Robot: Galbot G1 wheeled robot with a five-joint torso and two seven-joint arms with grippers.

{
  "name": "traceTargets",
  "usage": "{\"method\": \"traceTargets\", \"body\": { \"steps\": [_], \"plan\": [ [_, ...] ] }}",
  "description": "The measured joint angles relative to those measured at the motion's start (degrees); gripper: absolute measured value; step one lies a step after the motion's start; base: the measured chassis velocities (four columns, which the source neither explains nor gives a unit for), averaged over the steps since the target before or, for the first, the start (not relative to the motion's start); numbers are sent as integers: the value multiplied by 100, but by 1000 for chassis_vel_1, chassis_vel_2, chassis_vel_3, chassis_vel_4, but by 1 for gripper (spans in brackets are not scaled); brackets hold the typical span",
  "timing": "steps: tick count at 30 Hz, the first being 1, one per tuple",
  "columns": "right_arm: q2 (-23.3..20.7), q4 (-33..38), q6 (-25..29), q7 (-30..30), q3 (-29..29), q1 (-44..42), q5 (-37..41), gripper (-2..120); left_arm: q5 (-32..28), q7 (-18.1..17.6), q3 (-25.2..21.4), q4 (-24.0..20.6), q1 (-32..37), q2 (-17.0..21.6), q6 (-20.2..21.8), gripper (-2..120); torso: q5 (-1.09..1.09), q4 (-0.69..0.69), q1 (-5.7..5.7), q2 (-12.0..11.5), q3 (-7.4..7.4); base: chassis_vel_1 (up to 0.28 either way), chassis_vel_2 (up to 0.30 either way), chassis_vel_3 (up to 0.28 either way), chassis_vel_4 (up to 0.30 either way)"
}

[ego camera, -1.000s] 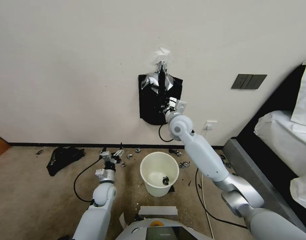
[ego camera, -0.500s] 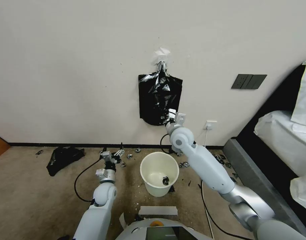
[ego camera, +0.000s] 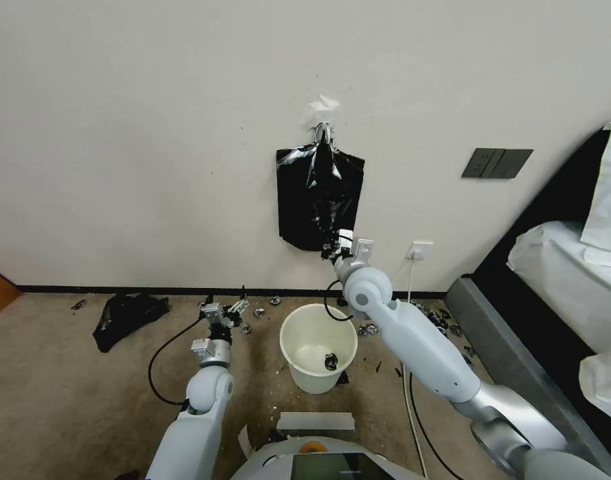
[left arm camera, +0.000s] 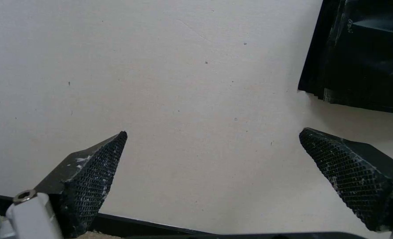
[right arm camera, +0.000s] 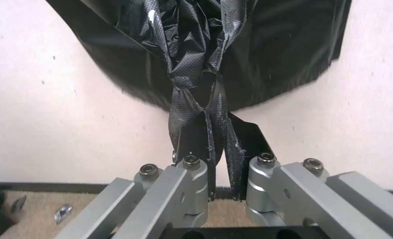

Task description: Place a trash bag onto the trash bin.

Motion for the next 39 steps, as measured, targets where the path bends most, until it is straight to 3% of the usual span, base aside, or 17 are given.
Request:
{"method": "traceTargets", "body": {
  "steps": [20,39],
  "plan": [
    [-178,560,-5,-220,158,-1187,-558,10,0,-3,20,8,-67,-8,21,100,0,0,0,0,0,0,0,0,0],
    [-272,714,23,-326,174,-1468,-680,8,20,-3,58,39,-82,-52,26,100,0,-1,0,0,1,0,0,0,0]
  ]
}}
